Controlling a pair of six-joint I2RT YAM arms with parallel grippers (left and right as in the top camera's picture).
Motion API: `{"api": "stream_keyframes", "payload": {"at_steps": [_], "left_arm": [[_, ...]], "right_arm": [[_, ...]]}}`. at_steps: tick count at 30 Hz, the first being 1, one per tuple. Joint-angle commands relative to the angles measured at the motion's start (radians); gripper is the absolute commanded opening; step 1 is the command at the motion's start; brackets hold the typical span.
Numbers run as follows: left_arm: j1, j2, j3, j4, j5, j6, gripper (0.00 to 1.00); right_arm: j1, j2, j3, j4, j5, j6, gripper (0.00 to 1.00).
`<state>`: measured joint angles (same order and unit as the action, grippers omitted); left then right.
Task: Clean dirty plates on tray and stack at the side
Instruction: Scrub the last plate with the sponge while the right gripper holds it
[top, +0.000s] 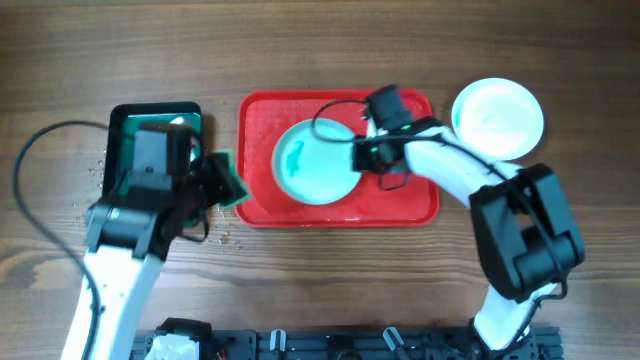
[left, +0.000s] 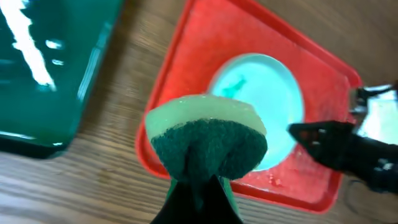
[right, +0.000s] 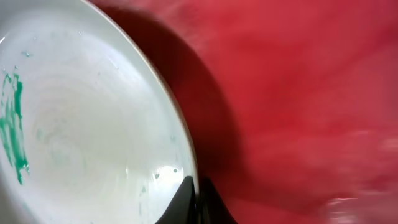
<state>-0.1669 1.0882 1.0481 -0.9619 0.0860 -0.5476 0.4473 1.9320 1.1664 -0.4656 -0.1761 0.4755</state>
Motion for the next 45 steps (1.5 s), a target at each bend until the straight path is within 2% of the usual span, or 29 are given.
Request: {"api": "stream_keyframes", "payload": {"at_steps": [1,3,7,10,12,15,16,18,23,31,40,45], "left_arm": [[0.005,0.111,-0.001,0.053,0.119,-0.005,0.04],[-0.006,0.178,-0.001,0.092,0.128,-0.005,0.04],[-0.06,0.315,-0.001,0.19,0.195,0.095,0.04],[-0.091,0.421,-0.001,0.271,0.194,0.1,0.04],[-0.101,0.476,-0.001,0.315,0.194,0.1,0.04],[-0.105,0.543,-0.001,0.37,0.195,0.1,0.04],[-0.105,0.563,-0.001,0.388,0.195,0.1,0.04],[-0.113,0.599,-0.001,0.414,0.198,0.1,0.04],[-0.166,0.664,-0.001,0.465,0.198,0.099,0.04],[-0.251,0.692,-0.001,0.568,0.198,0.099,0.04],[-0.257,0.764,-0.001,0.649,0.193,0.066,0.04],[-0.252,0.79,0.0,0.67,0.042,0.069,0.04]], "right_arm": [[0.077,0.026,-0.009,0.009,0.145,0.021,0.04],[0.09,0.026,-0.009,0.029,0.139,0.021,0.05],[0.09,0.026,-0.009,0.037,0.08,0.019,0.04],[0.088,0.026,-0.009,0.024,0.06,-0.031,0.06],[0.079,0.026,-0.009,0.01,0.043,-0.036,0.2],[0.051,0.026,-0.009,-0.006,-0.013,-0.056,0.3],[0.034,0.026,-0.009,-0.014,-0.043,-0.056,0.3],[0.006,0.026,-0.009,-0.024,-0.084,-0.056,0.19],[-0.03,0.026,-0.009,-0.036,-0.097,-0.067,0.04],[-0.03,0.026,-0.009,-0.038,-0.098,-0.083,0.04],[-0.03,0.026,-0.009,-0.034,-0.098,-0.082,0.04],[-0.03,0.026,-0.009,-0.037,-0.094,-0.084,0.04]]}}
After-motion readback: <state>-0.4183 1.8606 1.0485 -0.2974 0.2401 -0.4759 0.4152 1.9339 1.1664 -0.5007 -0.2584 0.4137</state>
